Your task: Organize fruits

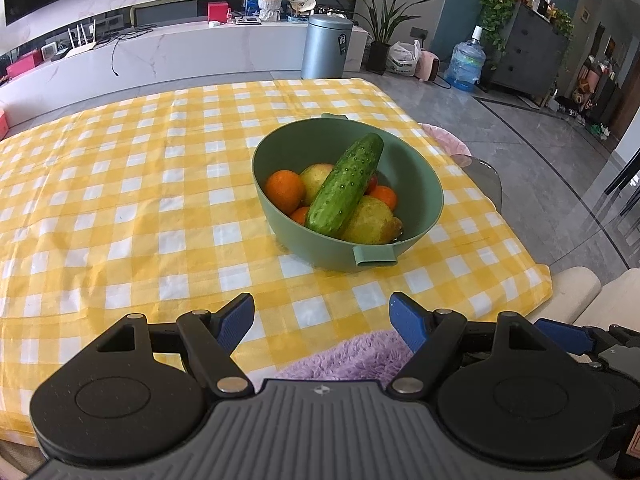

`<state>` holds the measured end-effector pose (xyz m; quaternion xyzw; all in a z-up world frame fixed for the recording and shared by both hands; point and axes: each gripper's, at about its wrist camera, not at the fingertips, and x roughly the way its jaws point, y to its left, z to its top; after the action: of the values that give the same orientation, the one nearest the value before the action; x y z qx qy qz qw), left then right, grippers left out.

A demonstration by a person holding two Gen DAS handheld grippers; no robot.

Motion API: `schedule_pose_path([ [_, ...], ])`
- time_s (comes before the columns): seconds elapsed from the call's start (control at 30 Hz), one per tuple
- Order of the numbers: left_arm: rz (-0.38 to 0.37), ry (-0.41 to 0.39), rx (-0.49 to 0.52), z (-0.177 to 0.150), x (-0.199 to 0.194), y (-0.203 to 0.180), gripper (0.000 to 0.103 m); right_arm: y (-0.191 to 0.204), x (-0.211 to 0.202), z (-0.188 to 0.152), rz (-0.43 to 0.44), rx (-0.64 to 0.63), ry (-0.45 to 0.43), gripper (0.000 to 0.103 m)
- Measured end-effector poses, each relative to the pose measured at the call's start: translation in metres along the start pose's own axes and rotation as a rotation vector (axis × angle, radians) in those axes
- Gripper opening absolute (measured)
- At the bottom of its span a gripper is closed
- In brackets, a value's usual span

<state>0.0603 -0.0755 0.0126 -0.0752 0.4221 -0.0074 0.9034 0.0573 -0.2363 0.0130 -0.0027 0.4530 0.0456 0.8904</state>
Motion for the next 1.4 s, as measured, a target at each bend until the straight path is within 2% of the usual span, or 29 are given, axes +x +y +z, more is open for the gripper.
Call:
schedule_pose_path([
  [0.3, -0.005, 0.022, 0.008, -0.0001, 0.0030, 0.0019, 0.090, 0.0008, 0.0026, 0.0003, -0.002, -0.010, 0.007, 0.090],
  [1.4, -0.022, 0.021, 0.001, -0.0042, 0.0055, 0.0036, 0.090, 0.0022, 0.0080, -0.0032, 0.004, -0.031, 0.008, 0.090],
])
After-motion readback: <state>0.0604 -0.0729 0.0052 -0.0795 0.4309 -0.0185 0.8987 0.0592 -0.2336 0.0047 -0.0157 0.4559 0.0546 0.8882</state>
